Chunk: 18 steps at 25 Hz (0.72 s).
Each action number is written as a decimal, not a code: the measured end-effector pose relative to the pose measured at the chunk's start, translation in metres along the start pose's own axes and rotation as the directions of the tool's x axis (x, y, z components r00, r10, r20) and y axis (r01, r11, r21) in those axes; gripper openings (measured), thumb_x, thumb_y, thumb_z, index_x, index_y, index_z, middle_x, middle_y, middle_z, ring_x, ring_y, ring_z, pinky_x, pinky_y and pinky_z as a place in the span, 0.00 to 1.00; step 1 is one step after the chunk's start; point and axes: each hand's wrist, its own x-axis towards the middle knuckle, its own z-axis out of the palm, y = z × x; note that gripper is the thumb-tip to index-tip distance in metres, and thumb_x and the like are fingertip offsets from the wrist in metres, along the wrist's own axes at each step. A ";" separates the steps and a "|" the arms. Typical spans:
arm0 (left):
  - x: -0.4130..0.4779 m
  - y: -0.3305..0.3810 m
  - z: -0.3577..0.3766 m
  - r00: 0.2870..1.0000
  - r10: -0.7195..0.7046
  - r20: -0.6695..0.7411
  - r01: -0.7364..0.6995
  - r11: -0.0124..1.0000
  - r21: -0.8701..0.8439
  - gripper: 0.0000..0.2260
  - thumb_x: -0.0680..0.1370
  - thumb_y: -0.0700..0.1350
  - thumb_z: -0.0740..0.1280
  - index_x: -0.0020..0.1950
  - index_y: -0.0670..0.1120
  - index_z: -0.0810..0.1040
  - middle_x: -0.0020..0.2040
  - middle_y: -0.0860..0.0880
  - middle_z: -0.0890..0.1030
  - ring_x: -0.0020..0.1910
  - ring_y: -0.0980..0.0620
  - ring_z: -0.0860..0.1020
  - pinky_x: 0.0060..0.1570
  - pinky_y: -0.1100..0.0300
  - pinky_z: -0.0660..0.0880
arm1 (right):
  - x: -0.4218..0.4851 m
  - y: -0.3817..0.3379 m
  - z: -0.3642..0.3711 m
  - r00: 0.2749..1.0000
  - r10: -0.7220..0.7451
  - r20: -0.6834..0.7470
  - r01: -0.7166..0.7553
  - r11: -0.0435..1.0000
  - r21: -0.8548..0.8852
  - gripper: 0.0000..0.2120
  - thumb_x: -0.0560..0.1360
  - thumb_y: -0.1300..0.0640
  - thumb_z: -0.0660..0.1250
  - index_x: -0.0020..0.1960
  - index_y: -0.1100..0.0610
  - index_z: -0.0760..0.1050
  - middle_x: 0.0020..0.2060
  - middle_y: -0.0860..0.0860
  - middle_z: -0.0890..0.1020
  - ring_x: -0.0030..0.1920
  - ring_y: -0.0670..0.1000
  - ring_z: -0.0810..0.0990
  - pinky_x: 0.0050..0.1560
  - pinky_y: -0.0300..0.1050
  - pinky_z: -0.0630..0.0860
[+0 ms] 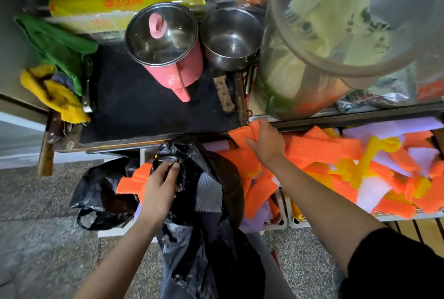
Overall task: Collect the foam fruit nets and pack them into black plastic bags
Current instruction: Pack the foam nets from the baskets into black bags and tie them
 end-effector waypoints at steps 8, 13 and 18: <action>-0.017 0.027 -0.012 0.994 0.105 0.017 -0.102 0.984 -0.150 0.07 0.79 0.44 0.64 0.42 0.46 0.76 0.34 0.54 0.77 0.36 0.54 0.75 0.43 0.55 0.71 | -0.032 0.005 -0.071 0.968 -0.126 -0.218 0.154 0.981 0.117 0.23 0.72 0.53 0.70 0.62 0.61 0.69 0.50 0.62 0.78 0.55 0.63 0.75 0.50 0.52 0.69; -0.021 0.044 -0.031 0.976 0.218 0.020 -0.210 0.959 -0.190 0.09 0.78 0.43 0.65 0.37 0.47 0.73 0.34 0.57 0.74 0.38 0.56 0.72 0.45 0.55 0.69 | -0.089 -0.044 -0.114 0.914 -0.064 -0.400 0.259 0.853 0.454 0.21 0.71 0.51 0.71 0.58 0.60 0.69 0.48 0.54 0.79 0.50 0.53 0.77 0.47 0.42 0.70; -0.027 0.054 -0.049 0.959 0.272 0.081 -0.232 0.915 -0.330 0.09 0.78 0.43 0.65 0.40 0.40 0.72 0.40 0.50 0.77 0.40 0.53 0.74 0.42 0.57 0.69 | -0.150 -0.097 -0.147 0.942 -0.142 -0.305 0.329 0.577 0.748 0.14 0.70 0.53 0.72 0.53 0.50 0.71 0.46 0.46 0.80 0.48 0.41 0.79 0.51 0.36 0.74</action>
